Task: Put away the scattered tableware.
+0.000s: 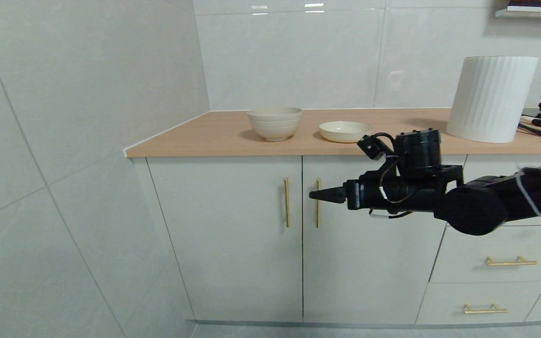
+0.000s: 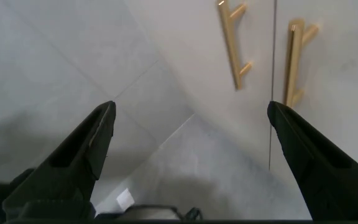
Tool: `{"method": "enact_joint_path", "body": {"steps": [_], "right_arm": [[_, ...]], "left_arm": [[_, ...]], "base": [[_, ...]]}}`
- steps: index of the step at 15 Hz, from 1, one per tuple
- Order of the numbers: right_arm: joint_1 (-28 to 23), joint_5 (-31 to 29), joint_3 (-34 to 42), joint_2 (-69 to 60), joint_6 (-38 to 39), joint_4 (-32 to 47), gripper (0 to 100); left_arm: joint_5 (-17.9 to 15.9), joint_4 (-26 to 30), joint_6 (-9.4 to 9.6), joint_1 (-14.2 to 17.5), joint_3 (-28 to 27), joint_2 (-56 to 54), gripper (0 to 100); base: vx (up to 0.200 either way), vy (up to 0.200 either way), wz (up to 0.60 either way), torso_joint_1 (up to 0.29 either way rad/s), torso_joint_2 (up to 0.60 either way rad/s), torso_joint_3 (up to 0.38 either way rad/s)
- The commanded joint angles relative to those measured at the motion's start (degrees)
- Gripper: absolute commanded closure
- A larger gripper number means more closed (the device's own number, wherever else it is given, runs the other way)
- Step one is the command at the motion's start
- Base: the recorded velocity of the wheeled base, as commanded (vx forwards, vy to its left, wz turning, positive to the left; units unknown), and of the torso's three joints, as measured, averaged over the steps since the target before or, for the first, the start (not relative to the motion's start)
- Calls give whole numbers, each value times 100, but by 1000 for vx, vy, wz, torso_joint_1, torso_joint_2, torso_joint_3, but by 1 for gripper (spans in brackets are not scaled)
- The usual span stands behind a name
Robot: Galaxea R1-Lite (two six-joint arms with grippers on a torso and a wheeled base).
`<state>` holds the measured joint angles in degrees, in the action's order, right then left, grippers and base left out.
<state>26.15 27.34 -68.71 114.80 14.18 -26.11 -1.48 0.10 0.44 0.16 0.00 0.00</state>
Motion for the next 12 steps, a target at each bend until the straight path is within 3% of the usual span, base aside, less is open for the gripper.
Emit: {"method": "enact_joint_path", "body": {"steps": [1,12], "right_arm": [[-13,-10,-486,798,6,45,0],[-172,-291,-1250,1879,358,-386,0]], "left_arm": [[-2,-1,0,2,0,0,0],[-2,-1,0,2,0,0,0]], "base": [[0,0,0,0,0,0],[0,0,0,0,0,0]]}}
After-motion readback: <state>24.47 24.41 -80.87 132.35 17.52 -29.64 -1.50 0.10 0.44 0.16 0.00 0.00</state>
